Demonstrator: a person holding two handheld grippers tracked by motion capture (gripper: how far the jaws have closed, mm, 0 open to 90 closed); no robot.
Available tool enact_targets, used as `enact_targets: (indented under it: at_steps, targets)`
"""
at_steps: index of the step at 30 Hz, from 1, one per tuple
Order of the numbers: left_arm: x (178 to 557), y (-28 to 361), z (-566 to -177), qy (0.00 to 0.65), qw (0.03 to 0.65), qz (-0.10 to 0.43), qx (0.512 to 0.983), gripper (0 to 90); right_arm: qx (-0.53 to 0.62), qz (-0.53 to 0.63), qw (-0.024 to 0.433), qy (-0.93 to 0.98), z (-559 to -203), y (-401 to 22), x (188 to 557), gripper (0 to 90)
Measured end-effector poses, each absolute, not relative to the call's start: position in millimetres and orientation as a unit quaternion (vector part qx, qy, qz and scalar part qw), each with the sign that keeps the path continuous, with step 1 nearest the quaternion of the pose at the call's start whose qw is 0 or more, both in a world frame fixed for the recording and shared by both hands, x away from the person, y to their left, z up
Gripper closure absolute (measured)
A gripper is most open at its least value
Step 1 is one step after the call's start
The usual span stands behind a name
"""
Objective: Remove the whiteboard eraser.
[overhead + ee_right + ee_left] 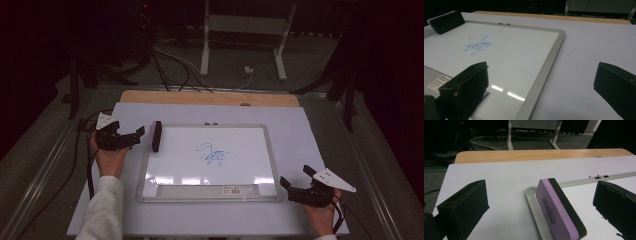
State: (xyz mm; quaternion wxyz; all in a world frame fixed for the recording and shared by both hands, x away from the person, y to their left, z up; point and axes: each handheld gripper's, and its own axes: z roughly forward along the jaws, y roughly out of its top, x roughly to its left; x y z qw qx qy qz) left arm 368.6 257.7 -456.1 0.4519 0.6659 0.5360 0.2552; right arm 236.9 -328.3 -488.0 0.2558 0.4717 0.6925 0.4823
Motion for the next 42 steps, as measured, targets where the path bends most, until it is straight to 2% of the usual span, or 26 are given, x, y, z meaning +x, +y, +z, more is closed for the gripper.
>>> enact_targets:
  at_steps: [15, 34, 35, 37, 39, 42]
  targets:
    - [384.8, 240.8, -477.4, 0.548, 0.429, 0.224, 0.683, 3.8, 0.471, 0.482, 0.254, 0.693, -488.0, -328.5, 236.7, 0.0]
    - [393.7, 233.2, -481.3, 0.559, 0.412, 0.188, 0.695, 6.9, 0.470, 0.482, 0.252, 0.695, -488.7, -327.7, 237.2, 0.1]
    - [394.2, 232.8, -481.0, 0.560, 0.409, 0.187, 0.696, 8.0, 0.470, 0.482, 0.252, 0.695, -488.7, -327.6, 237.1, 0.1]
    - [394.9, 232.3, -481.0, 0.564, 0.404, 0.187, 0.695, 16.2, 0.470, 0.482, 0.252, 0.695, -488.5, -327.3, 236.9, 0.1]
    - [395.2, 232.6, -481.8, 0.568, 0.399, 0.184, 0.696, 16.9, 0.470, 0.481, 0.252, 0.696, -488.5, -327.5, 236.9, 0.1]
    - [395.6, 232.7, -483.5, 0.567, 0.392, 0.177, 0.702, 25.7, 0.470, 0.482, 0.251, 0.695, -488.5, -328.0, 236.8, 0.0]
